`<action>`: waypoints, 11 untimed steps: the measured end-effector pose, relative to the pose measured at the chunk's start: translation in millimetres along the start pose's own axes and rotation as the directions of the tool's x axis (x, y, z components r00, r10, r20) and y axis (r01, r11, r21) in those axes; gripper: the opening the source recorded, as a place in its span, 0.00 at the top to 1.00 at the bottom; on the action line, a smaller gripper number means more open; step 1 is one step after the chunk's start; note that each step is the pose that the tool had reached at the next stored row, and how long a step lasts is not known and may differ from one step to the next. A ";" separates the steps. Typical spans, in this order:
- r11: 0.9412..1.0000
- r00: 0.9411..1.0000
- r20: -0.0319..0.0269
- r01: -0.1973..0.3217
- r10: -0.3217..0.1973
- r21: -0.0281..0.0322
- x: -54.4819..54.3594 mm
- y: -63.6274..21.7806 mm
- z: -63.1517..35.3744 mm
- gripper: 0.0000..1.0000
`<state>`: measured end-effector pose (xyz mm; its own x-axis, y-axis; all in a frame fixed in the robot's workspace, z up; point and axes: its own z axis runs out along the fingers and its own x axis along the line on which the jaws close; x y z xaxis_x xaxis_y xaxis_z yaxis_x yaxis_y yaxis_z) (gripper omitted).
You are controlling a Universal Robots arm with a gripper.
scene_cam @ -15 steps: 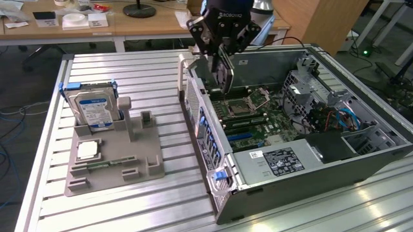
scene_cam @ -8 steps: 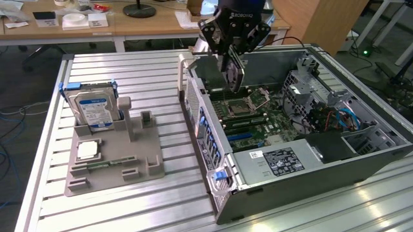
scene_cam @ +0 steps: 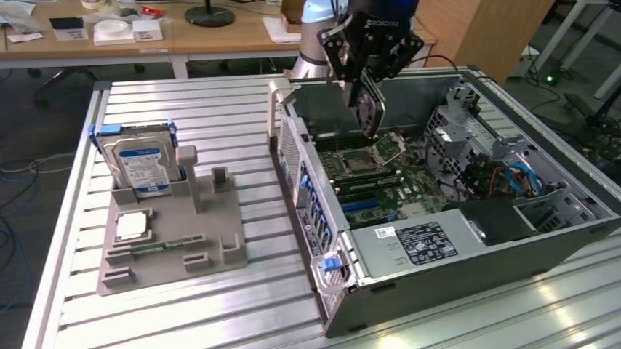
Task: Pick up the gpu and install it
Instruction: 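Pick up the gpu and move the gpu toward the slot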
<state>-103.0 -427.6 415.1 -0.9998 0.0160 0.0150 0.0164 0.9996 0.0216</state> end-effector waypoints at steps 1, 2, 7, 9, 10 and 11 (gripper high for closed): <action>1.000 1.000 0.000 0.000 0.000 0.000 -3.1 0.1 0.0 0.72; 1.000 1.000 0.000 0.000 0.000 0.000 -6.0 0.1 0.0 0.72; 1.000 1.000 0.000 0.000 0.000 0.000 -21.7 0.3 -0.2 0.72; 1.000 1.000 0.000 0.000 0.000 0.000 -28.0 0.5 -0.2 0.72; 1.000 1.000 0.000 0.000 0.000 0.000 -31.2 0.5 -0.2 0.72; 1.000 1.000 0.000 0.000 0.000 0.000 -34.3 0.6 -0.2 0.72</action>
<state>-68.7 -427.6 414.8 -0.9998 0.0162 0.0150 0.0165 0.9996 0.0215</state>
